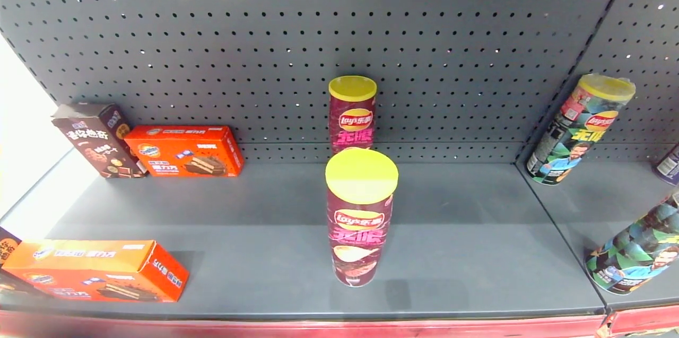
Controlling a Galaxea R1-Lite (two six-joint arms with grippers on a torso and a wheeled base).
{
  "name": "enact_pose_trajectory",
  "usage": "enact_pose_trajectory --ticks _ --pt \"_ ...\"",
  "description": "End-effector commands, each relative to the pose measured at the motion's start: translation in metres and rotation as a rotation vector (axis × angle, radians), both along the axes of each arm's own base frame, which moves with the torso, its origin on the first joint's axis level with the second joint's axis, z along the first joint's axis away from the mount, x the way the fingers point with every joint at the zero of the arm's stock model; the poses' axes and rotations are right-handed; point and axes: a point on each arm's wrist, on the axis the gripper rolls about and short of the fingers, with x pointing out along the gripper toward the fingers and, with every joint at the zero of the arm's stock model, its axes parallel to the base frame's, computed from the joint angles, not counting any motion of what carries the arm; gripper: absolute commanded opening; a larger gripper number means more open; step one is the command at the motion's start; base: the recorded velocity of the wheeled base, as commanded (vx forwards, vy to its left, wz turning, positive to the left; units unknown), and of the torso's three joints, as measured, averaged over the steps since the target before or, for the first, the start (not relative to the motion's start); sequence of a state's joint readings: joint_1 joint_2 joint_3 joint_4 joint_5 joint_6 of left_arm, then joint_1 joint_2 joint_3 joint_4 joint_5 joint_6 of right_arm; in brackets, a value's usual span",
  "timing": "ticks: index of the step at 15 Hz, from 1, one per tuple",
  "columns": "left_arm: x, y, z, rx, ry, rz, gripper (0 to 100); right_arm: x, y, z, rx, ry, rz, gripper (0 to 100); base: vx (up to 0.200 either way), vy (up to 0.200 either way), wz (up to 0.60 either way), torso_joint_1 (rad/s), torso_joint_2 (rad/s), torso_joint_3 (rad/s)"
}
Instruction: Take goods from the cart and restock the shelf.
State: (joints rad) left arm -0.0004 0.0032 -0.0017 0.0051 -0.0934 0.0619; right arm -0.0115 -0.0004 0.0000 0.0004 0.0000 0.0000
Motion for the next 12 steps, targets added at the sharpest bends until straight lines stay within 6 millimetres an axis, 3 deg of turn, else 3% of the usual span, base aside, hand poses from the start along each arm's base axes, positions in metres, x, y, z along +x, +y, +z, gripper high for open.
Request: enact_pose_trajectory --ticks 1,6,8,12 --pt "0.0001 0.0000 0.0000 0.001 0.001 0.000 100 0.0000 0.0000 0.0001 0.000 0.000 0.001 100 0.000 0.000 0.00 0.000 0.00 0.000" --pt "0.0000 0.0000 0.0000 0.004 -0.001 -0.001 100 0.0000 0.0000 0.0001 0.000 0.000 0.001 100 0.000 0.000 0.00 0.000 0.00 0.000" --pt "0.0000 0.0000 0.0000 0.001 -0.001 0.000 100 0.0000 0.0000 0.0001 0.000 0.000 0.001 100 0.000 0.200 0.00 0.005 0.00 0.005" --pt "0.0000 0.0000 0.0000 0.003 -0.001 0.000 100 0.0000 0.0000 0.0001 0.000 0.000 0.001 100 0.000 0.000 0.00 0.000 0.00 0.000"
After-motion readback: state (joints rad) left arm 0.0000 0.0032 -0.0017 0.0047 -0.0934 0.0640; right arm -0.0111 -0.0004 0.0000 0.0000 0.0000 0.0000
